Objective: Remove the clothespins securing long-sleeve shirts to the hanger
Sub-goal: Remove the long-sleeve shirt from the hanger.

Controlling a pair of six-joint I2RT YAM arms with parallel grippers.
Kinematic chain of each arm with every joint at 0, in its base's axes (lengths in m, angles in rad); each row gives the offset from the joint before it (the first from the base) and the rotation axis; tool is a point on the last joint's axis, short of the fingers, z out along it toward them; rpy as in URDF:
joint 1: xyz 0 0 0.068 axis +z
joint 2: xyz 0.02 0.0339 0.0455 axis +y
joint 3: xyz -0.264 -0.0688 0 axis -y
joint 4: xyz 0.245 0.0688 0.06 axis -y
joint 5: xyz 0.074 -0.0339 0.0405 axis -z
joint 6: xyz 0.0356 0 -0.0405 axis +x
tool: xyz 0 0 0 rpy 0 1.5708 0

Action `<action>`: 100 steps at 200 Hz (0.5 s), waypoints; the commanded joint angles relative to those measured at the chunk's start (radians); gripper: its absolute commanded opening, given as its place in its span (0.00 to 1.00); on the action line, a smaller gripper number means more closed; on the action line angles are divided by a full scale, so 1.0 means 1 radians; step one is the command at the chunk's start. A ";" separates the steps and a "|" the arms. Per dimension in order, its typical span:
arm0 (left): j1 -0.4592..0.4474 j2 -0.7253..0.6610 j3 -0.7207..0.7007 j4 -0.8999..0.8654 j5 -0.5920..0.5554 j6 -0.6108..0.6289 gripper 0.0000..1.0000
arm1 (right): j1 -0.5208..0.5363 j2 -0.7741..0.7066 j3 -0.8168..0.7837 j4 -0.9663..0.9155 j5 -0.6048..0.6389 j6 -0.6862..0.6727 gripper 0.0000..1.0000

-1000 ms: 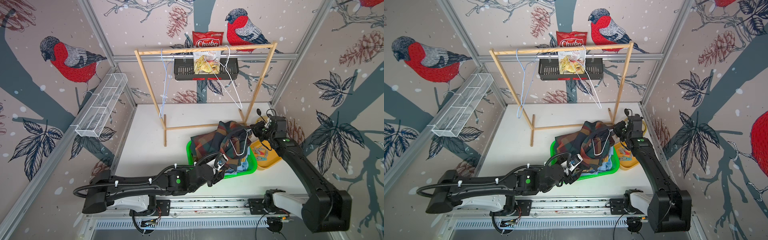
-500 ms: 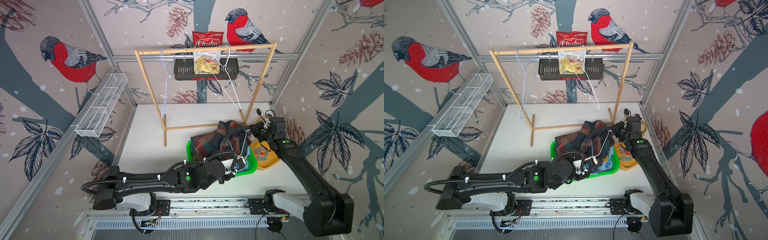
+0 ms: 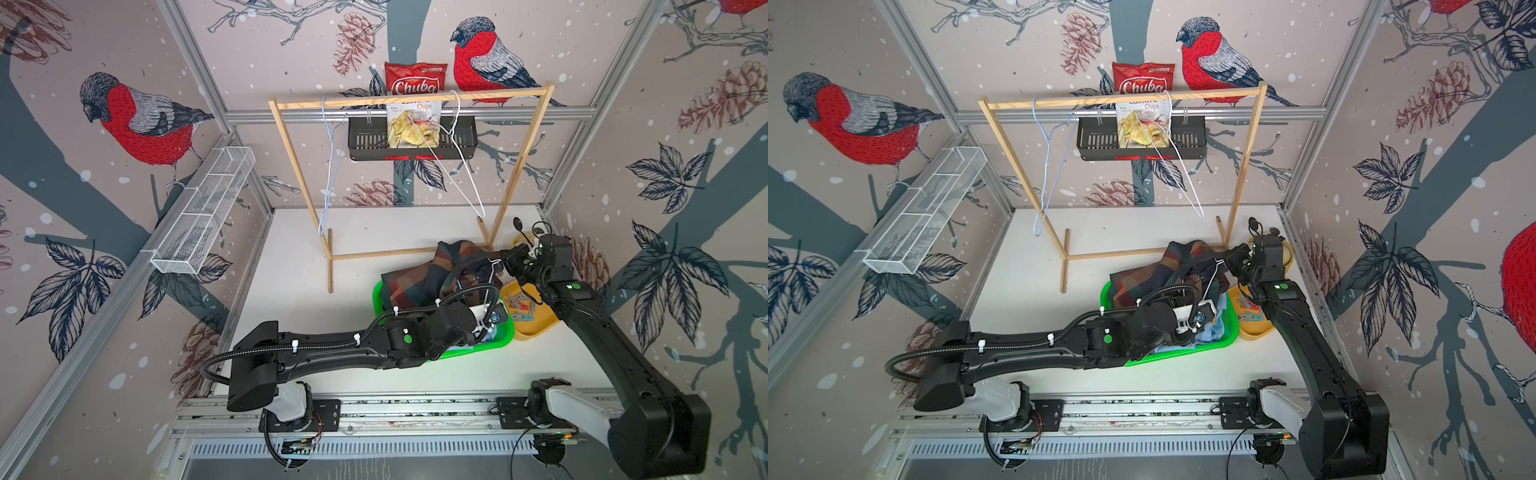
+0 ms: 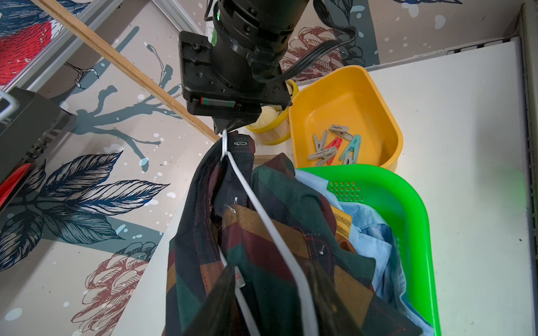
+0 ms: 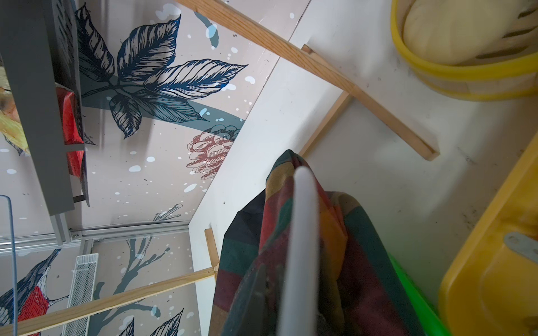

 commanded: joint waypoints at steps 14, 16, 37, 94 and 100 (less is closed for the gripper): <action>0.005 0.016 0.021 0.031 -0.003 -0.001 0.09 | 0.001 -0.007 -0.007 0.020 -0.025 0.013 0.00; 0.005 0.016 0.022 0.031 -0.004 -0.001 0.06 | 0.002 -0.009 -0.007 0.021 -0.026 0.013 0.00; 0.005 0.018 0.034 0.022 -0.038 -0.009 0.00 | 0.002 -0.018 -0.011 0.021 -0.028 0.013 0.01; 0.009 -0.106 0.020 -0.068 -0.059 -0.078 0.00 | 0.007 -0.117 -0.011 0.089 -0.101 -0.034 0.95; 0.012 -0.126 0.010 -0.077 -0.058 -0.094 0.00 | 0.010 -0.138 -0.004 0.088 -0.100 -0.042 0.99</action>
